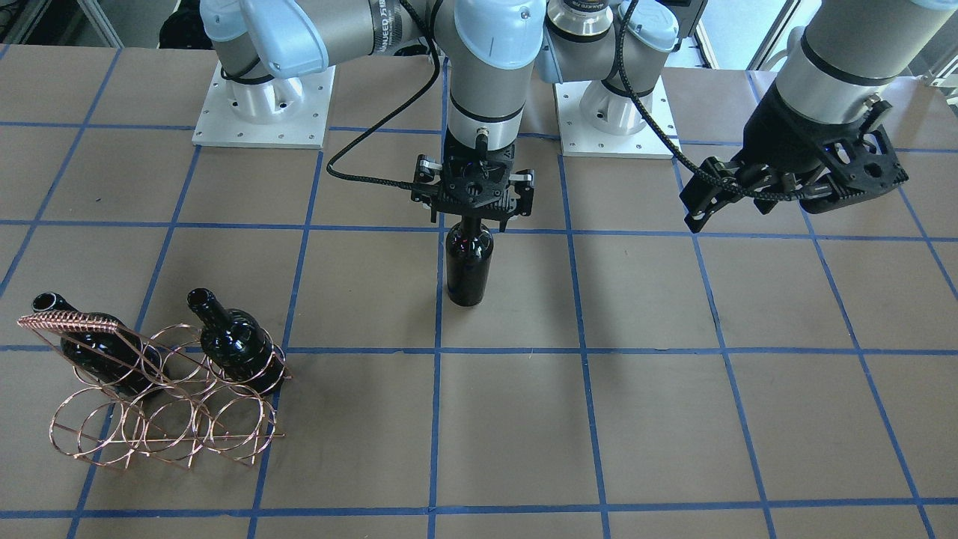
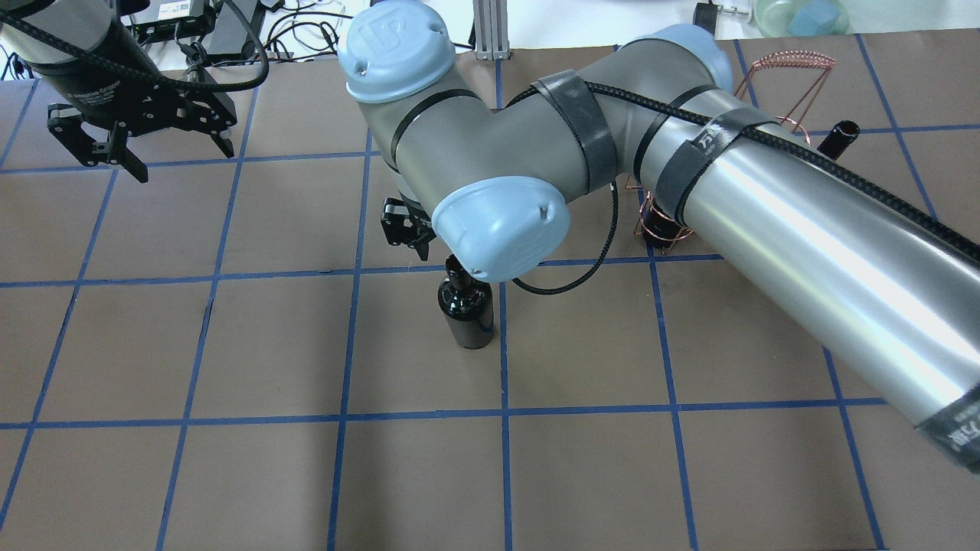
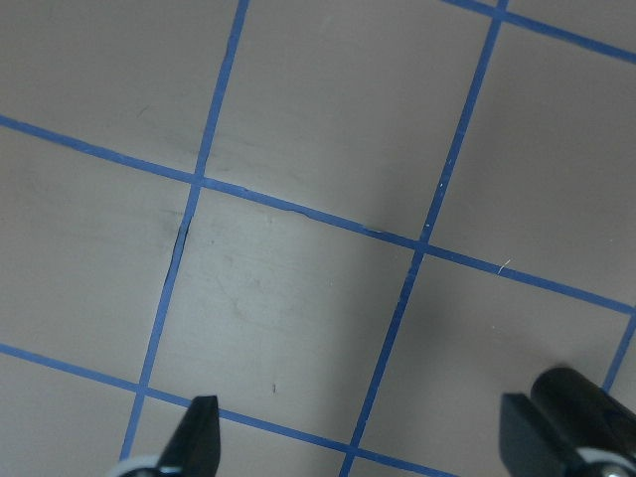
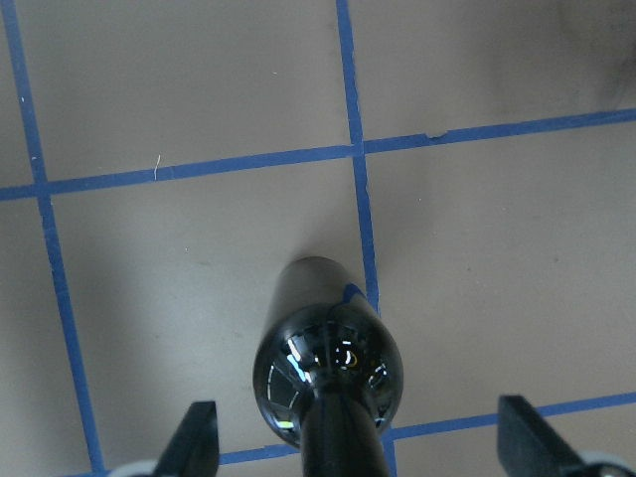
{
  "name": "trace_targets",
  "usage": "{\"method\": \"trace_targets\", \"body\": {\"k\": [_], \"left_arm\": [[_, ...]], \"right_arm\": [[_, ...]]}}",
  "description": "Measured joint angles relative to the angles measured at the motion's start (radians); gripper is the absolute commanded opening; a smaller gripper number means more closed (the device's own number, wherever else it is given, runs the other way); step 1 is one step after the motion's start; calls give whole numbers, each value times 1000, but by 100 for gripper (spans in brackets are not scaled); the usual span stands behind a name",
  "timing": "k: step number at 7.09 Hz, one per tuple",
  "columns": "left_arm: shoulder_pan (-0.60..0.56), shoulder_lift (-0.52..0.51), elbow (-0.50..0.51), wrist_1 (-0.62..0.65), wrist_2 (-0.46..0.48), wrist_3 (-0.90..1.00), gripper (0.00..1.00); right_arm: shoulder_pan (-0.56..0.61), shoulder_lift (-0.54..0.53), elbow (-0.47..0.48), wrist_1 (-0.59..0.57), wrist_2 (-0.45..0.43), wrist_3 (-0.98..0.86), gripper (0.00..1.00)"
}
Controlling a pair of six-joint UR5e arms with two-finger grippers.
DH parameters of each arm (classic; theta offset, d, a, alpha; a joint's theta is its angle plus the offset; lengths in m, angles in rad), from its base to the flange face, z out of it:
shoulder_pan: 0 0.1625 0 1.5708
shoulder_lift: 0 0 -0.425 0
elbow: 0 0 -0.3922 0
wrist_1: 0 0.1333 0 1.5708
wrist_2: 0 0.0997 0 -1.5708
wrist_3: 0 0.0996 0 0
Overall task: Place wine into wine basket
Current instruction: 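Lift the bottle with the right gripper and carry it toward the copper rack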
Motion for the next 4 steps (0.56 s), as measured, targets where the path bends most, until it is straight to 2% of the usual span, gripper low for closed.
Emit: {"method": "trace_targets", "body": {"k": [1, 2, 4], "left_arm": [[0, -3, -1, 25, 0, -6, 100], [0, -6, -1, 43, 0, -8, 100], [0, -8, -3, 53, 0, -5, 100]], "right_arm": [[3, 1, 14, -1, 1, 8, 65], [6, 0, 25, 2, 3, 11, 36], [8, 0, 33, 1, 19, 12, 27]]}}
